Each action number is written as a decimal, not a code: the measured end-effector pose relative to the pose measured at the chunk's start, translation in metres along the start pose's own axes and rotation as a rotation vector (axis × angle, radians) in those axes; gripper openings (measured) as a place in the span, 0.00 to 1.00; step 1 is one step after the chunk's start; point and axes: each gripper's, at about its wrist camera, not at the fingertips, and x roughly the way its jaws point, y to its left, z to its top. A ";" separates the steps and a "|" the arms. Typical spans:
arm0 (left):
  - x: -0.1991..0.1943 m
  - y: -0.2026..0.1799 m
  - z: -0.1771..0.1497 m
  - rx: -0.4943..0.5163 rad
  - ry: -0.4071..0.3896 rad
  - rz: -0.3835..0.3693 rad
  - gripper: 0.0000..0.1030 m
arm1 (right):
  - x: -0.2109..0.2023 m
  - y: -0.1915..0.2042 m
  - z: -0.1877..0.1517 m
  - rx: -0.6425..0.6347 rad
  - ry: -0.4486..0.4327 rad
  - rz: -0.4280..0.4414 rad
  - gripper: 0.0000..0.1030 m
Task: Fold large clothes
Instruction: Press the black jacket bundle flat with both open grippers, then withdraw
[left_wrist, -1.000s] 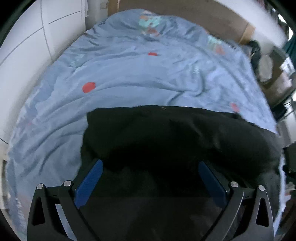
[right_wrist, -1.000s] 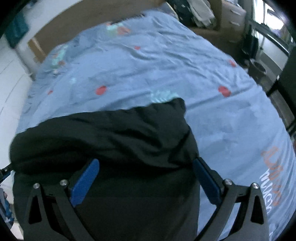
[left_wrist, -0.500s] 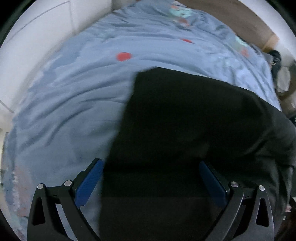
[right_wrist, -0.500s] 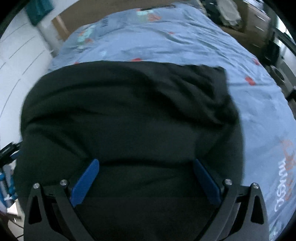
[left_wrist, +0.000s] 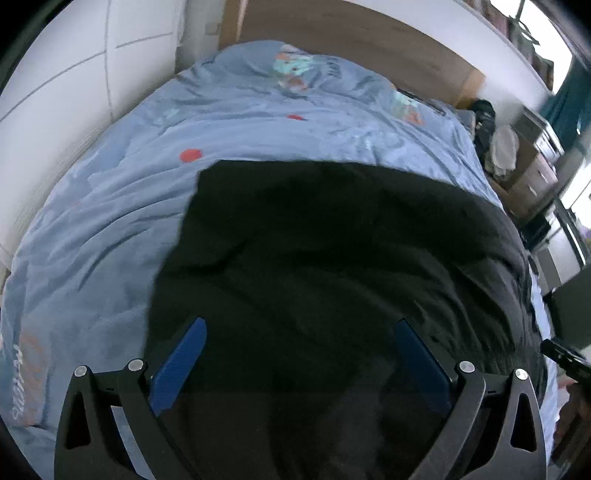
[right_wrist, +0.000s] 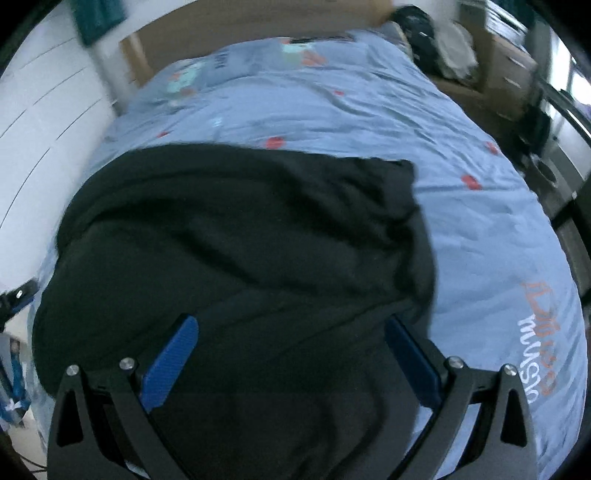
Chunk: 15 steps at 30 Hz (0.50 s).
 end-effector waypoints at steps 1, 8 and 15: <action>0.003 -0.005 -0.005 0.014 0.004 -0.002 0.98 | -0.001 0.009 -0.006 -0.023 -0.001 0.011 0.99; 0.020 0.004 -0.023 0.006 0.030 0.042 0.98 | 0.011 0.020 -0.031 -0.062 0.022 0.017 0.99; -0.005 0.007 -0.032 -0.007 -0.001 0.108 0.98 | 0.003 -0.015 -0.042 -0.013 0.051 -0.100 0.99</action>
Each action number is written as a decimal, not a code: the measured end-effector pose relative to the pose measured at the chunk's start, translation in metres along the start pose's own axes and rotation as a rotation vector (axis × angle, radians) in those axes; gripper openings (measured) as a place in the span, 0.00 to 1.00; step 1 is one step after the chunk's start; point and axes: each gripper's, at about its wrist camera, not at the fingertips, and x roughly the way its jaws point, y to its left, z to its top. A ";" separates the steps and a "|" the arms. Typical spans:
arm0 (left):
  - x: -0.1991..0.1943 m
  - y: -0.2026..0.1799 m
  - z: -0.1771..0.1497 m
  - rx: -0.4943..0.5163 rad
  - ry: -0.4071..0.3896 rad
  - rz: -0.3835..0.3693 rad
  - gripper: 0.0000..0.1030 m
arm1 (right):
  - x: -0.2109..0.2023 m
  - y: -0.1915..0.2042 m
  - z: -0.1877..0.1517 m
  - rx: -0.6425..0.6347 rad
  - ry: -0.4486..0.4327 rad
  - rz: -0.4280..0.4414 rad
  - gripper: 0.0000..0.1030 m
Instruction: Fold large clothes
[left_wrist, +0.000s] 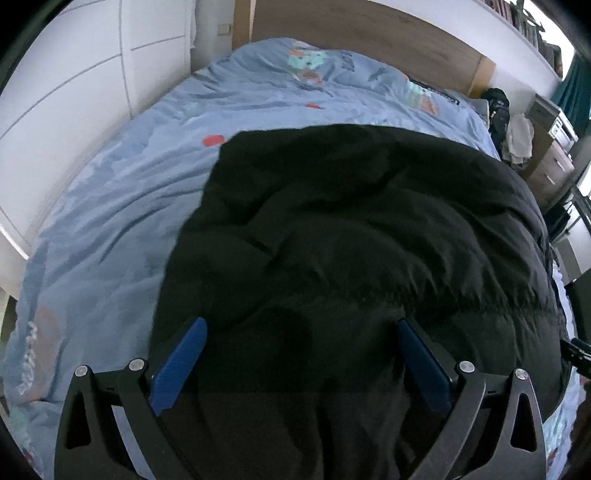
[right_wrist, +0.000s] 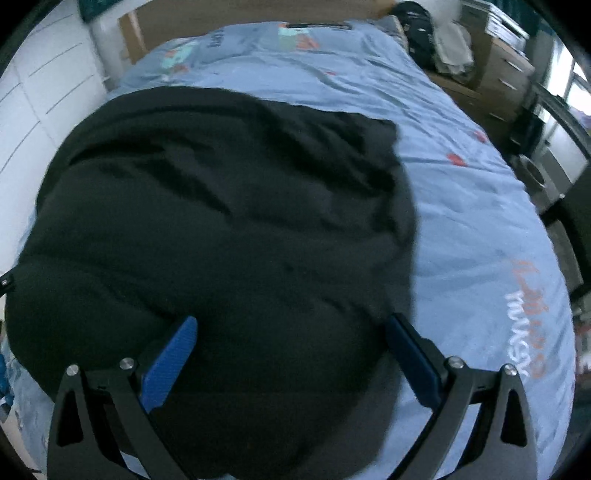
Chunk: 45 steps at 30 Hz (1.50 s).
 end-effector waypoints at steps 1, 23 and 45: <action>-0.005 0.000 -0.003 0.001 -0.009 0.011 0.98 | -0.003 -0.004 -0.001 0.010 -0.001 -0.007 0.99; -0.108 -0.012 -0.030 0.106 -0.148 0.030 0.98 | -0.126 -0.026 -0.040 0.052 -0.095 -0.043 1.00; -0.192 -0.017 -0.049 0.169 -0.155 0.039 0.98 | -0.216 -0.039 -0.056 0.084 -0.166 0.003 1.00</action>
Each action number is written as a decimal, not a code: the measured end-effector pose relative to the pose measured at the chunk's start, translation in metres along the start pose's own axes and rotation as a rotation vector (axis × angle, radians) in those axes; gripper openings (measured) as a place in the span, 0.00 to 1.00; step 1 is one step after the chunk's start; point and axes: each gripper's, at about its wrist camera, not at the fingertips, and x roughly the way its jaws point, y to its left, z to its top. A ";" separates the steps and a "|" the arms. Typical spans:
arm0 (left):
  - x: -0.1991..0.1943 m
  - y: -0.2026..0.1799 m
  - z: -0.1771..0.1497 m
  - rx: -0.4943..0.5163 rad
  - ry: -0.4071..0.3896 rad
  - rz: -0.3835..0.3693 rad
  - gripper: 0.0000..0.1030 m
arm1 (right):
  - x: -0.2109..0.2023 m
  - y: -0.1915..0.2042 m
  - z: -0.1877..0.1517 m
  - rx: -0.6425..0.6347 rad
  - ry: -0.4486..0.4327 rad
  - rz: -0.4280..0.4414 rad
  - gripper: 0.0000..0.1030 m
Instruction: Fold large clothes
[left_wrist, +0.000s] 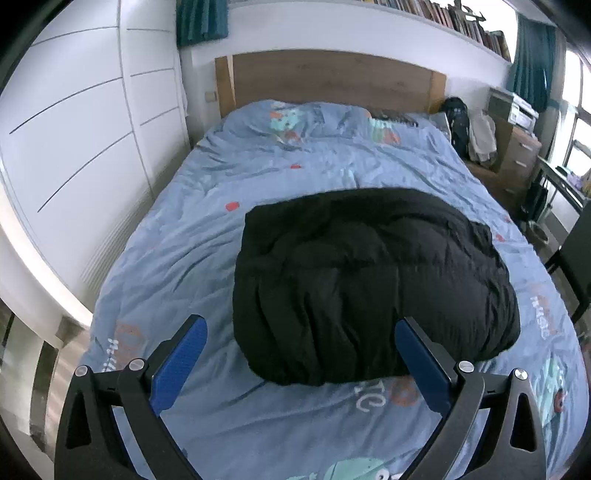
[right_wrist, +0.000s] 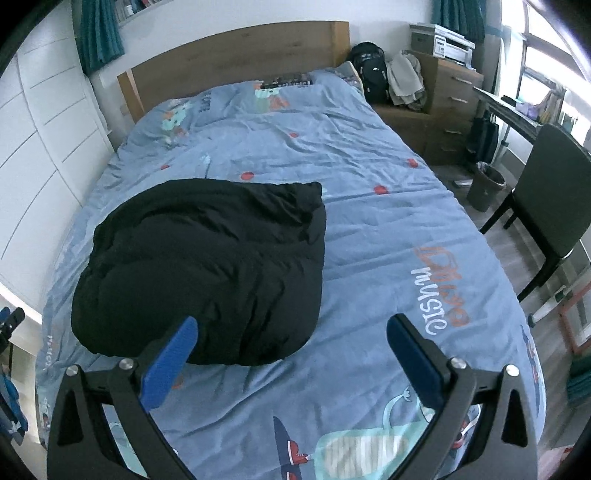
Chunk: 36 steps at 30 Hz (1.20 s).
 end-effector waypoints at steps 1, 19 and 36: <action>0.001 0.001 -0.001 0.002 0.004 -0.001 0.98 | 0.000 0.000 0.000 -0.002 -0.001 0.002 1.00; 0.064 0.027 -0.008 -0.014 0.104 0.031 0.99 | 0.059 -0.004 -0.002 0.008 0.060 0.032 1.00; 0.210 0.138 0.017 -0.341 0.336 -0.284 0.99 | 0.185 -0.037 0.036 0.102 0.187 0.196 1.00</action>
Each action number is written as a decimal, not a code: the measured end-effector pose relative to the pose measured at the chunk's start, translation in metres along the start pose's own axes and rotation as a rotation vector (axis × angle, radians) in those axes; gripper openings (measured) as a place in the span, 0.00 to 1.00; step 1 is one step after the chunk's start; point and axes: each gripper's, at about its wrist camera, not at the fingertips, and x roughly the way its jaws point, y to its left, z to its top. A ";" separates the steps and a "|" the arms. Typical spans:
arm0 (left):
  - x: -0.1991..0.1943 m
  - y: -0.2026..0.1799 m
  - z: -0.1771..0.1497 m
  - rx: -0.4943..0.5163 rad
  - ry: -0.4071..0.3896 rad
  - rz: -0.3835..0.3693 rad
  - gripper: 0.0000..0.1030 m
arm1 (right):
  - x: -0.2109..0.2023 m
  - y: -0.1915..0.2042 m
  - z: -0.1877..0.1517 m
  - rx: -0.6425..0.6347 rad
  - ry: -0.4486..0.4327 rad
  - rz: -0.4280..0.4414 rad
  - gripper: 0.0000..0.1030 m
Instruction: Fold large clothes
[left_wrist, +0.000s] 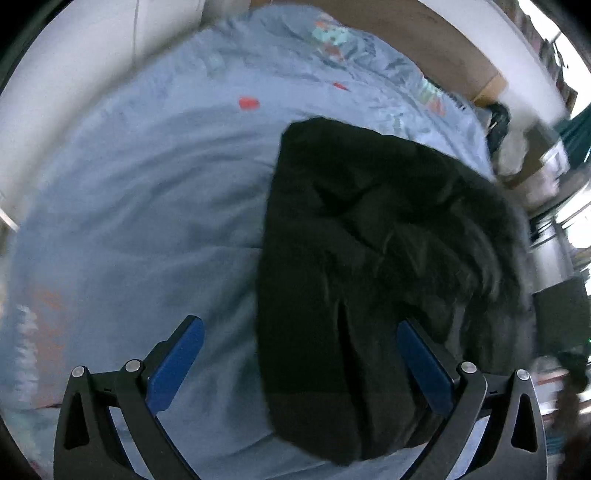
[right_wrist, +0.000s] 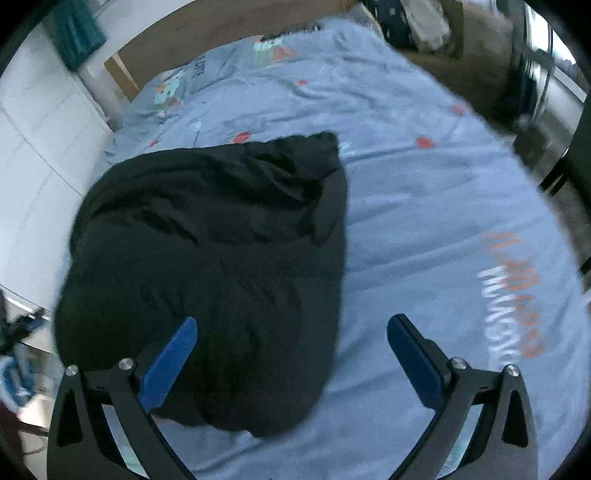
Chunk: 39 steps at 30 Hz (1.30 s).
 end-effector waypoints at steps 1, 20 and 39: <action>0.006 0.007 0.004 -0.025 0.012 -0.026 0.99 | 0.008 -0.005 0.002 0.029 0.010 0.040 1.00; 0.113 0.048 0.026 -0.192 0.167 -0.339 0.99 | 0.148 -0.041 0.027 0.132 0.198 0.371 1.00; 0.129 0.019 -0.012 -0.236 0.183 -0.432 0.99 | 0.191 -0.033 0.010 0.148 0.187 0.536 1.00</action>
